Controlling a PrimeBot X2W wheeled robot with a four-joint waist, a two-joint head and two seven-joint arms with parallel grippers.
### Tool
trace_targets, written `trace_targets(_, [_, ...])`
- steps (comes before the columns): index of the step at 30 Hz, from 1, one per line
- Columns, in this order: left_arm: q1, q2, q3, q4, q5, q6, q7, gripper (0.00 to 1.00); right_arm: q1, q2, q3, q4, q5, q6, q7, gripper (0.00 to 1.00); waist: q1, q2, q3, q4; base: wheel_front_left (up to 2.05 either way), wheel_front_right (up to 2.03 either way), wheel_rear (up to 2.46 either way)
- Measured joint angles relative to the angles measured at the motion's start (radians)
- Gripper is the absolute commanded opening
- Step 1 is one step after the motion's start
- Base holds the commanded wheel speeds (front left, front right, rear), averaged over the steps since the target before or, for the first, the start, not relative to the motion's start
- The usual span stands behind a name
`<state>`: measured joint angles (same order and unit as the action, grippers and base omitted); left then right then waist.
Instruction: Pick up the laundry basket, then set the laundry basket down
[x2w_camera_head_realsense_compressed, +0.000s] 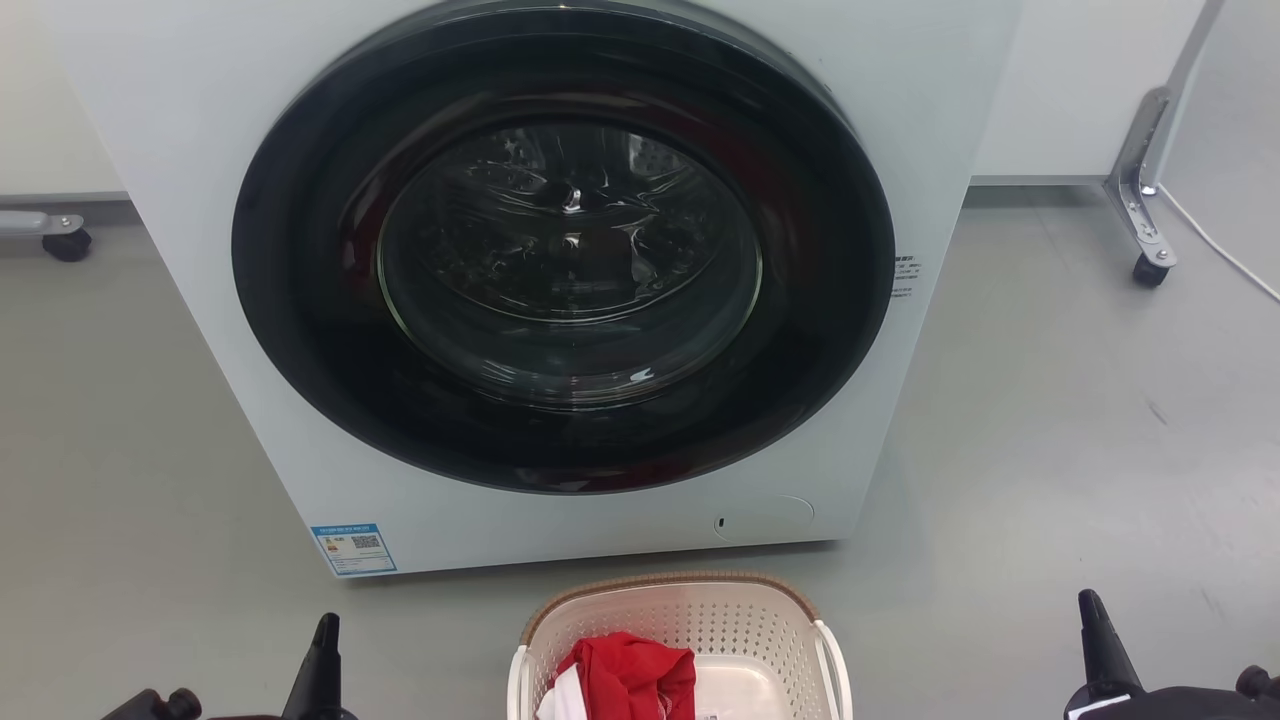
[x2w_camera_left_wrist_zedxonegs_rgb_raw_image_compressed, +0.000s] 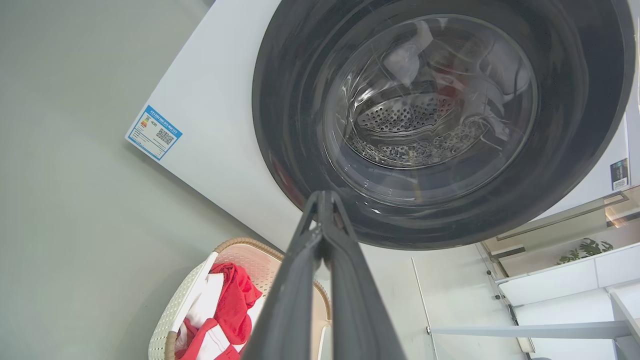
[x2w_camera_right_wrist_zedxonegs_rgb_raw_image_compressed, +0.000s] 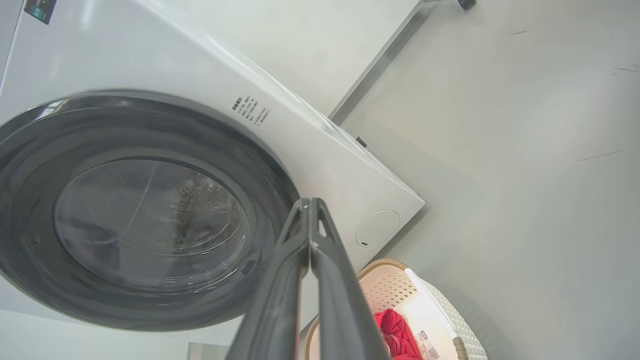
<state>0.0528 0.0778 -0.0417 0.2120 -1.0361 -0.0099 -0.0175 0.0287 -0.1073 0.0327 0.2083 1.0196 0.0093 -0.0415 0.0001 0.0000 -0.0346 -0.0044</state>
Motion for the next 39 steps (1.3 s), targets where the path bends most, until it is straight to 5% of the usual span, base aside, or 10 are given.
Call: trace_targets(39, [-0.116, -0.029, 0.121, 0.072, -0.501, -0.101, 0.117, 0.0, -0.104, 0.057, -0.149, 0.08, 0.518, 0.098, 0.139, 0.0, 0.0, 0.0001, 0.033, 0.004, 0.0, 0.0, 0.0])
